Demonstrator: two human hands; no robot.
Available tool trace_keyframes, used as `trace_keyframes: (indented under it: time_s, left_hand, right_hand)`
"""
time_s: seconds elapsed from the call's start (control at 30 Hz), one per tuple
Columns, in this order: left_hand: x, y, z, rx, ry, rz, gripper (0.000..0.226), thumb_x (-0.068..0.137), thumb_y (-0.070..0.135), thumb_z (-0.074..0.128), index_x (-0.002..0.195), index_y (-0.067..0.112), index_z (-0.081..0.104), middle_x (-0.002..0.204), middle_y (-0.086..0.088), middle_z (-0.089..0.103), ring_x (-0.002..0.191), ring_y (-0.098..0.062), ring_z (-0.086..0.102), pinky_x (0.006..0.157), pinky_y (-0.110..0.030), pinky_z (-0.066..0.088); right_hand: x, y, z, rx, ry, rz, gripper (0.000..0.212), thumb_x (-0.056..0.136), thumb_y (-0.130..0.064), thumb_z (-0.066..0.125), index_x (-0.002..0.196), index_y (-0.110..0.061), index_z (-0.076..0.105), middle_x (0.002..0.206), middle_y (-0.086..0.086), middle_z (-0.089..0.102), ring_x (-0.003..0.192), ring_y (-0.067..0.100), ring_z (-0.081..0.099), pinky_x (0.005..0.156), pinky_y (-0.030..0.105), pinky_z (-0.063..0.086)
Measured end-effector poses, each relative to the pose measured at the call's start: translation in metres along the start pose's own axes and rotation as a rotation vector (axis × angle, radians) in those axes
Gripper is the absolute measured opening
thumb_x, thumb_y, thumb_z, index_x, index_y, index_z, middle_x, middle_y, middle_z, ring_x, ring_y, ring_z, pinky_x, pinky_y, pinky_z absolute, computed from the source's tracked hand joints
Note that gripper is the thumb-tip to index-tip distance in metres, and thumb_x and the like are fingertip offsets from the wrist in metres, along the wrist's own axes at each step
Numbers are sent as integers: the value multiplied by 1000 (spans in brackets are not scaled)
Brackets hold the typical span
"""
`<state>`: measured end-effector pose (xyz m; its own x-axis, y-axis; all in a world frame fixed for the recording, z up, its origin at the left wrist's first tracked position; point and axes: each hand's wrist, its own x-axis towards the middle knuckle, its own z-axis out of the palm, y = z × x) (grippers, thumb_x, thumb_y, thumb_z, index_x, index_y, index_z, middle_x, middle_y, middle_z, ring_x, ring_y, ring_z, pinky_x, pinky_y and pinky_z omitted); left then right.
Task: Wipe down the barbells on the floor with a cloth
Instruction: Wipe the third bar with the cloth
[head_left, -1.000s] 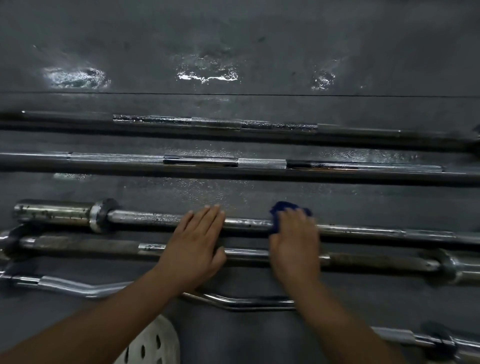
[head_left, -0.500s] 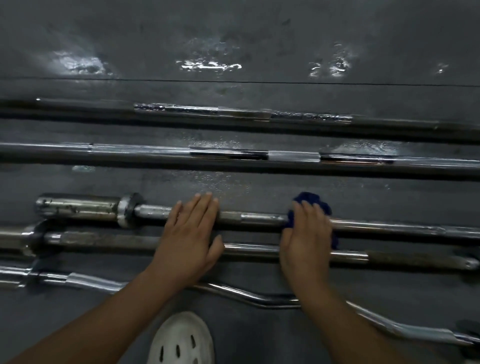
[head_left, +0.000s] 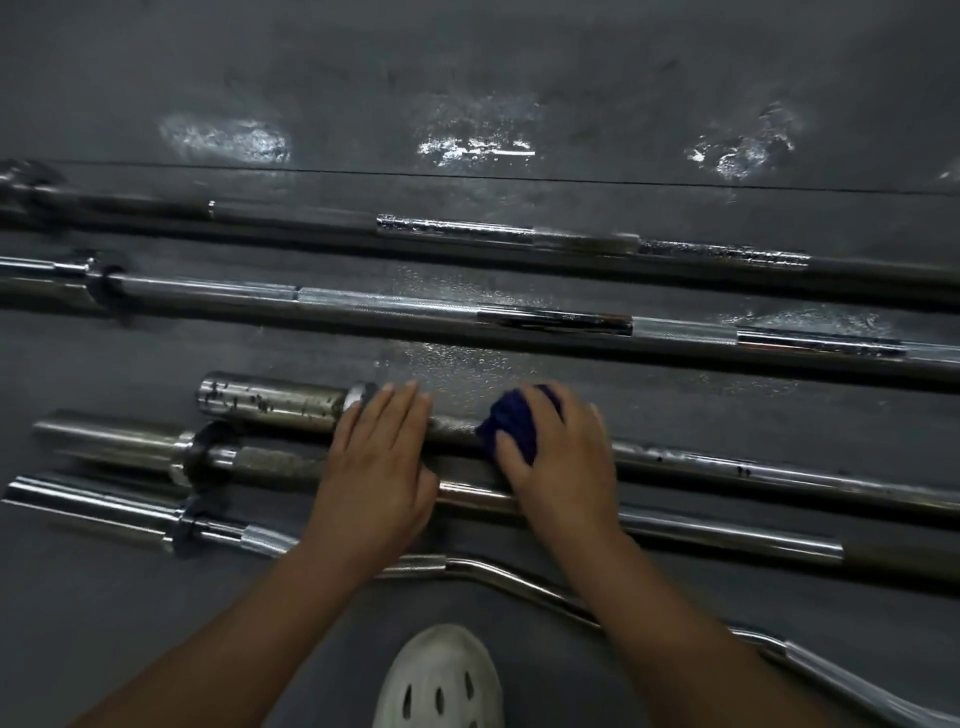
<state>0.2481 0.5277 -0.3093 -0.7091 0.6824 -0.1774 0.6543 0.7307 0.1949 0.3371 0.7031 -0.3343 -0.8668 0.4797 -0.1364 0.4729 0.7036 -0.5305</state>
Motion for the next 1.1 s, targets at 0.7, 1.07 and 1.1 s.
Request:
trace_keyframes:
  time_s: [0.7, 1.07, 1.1]
  left_hand:
    - [13, 71, 23, -21, -132, 211, 68, 81, 40, 44, 143, 14, 50, 151, -12, 45, 140, -31, 40, 116, -50, 27]
    - [27, 126, 32, 63, -164, 360, 68, 81, 43, 48, 143, 15, 51, 150, -9, 47, 136, -29, 46, 113, -46, 26]
    - [27, 126, 32, 76, -165, 360, 68, 81, 43, 48, 142, 14, 51, 151, -9, 47, 136, -29, 46, 113, -46, 26]
  right_hand:
    - [-45, 162, -91, -496, 1, -7, 75, 62, -14, 84, 131, -16, 56, 118, 13, 65, 100, 35, 61, 93, 48, 45]
    - [-42, 123, -71, -230, -14, -130, 53, 81, -22, 64, 133, -15, 56, 134, 8, 56, 122, 25, 51, 114, 42, 31]
    - [-46, 144, -83, -241, -4, -111, 54, 78, -17, 63, 131, -15, 57, 132, 7, 56, 118, 26, 52, 113, 40, 32]
